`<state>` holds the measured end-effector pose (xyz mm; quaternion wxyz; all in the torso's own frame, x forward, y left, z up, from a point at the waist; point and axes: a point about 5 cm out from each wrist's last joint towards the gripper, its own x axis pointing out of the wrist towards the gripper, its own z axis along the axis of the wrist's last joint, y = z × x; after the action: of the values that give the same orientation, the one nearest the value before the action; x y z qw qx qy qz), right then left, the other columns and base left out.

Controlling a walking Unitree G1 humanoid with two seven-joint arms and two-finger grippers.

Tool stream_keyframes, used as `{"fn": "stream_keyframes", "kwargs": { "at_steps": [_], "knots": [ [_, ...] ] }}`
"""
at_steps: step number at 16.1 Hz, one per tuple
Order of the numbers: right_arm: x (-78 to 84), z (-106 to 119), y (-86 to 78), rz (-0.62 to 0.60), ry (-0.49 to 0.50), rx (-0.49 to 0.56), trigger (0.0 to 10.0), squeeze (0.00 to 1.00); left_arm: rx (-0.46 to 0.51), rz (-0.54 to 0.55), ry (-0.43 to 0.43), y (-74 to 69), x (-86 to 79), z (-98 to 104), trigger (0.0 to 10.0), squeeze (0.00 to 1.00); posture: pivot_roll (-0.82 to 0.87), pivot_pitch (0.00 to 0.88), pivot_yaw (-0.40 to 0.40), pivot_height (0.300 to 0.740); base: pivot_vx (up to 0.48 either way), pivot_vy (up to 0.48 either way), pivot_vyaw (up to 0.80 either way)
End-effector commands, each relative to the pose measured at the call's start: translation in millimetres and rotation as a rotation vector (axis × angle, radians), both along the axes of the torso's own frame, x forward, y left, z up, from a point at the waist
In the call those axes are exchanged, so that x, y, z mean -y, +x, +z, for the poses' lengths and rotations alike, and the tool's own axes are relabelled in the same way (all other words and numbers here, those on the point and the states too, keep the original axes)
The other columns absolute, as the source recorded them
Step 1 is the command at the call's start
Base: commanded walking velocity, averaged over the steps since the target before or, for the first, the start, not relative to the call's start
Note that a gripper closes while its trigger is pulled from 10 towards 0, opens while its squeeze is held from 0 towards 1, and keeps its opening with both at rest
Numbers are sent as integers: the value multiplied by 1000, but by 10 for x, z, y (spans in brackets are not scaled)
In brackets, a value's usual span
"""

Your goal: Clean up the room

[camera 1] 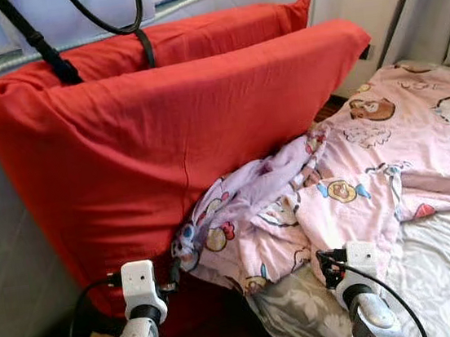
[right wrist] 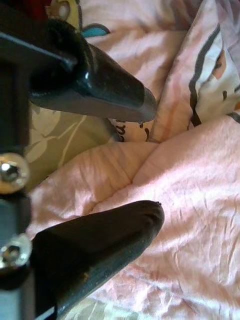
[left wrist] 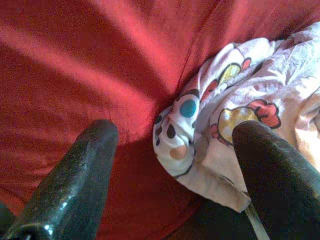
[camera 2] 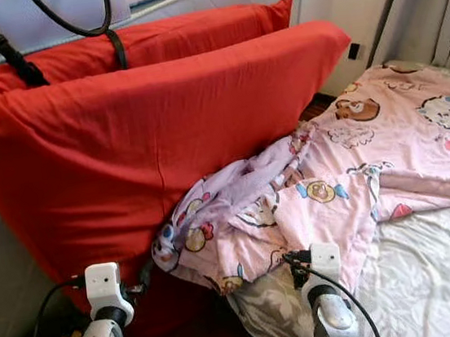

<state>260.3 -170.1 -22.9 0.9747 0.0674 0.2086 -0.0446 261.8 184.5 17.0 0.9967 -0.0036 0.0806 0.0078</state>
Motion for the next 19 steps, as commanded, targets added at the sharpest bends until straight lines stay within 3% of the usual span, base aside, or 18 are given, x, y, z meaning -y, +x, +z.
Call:
{"fn": "stream_keyframes", "kwargs": {
  "at_steps": [1, 5, 6, 11, 18, 19],
  "knots": [
    [13, 5, 19, -9, -23, -15, 10000, 0, -10, -5, -1, -17, -6, -4, 10000, 0, 37, 0, -14, 615, 0, 0, 0],
    [162, -25, 28, -110, -38, -94, 10000, 0, -11, -13, 4, -39, -16, -2, 10000, 0, 48, 0, -10, 615, 0, 0, 0],
    [256, -43, 11, -165, -38, -131, 10000, 1000, -12, -15, 7, -48, -19, -1, 10000, 0, 54, 6, -8, 615, 0, 0, 0],
    [472, -101, -56, -224, -76, -249, 10000, 1000, -3, -29, 21, -80, -72, 55, 10000, 0, 89, 60, -3, 615, 0, 0, 0],
    [376, -113, -31, -135, -44, -262, 10000, 1000, 37, -40, 39, -190, -125, 252, 10000, 0, 132, 147, 6, 615, 0, 0, 0],
    [351, -103, -11, -126, -40, -260, 10000, 659, 39, -39, 41, -237, -128, 278, 10000, 0, 137, 158, 6, 615, 0, 0, 0]
  ]
}}
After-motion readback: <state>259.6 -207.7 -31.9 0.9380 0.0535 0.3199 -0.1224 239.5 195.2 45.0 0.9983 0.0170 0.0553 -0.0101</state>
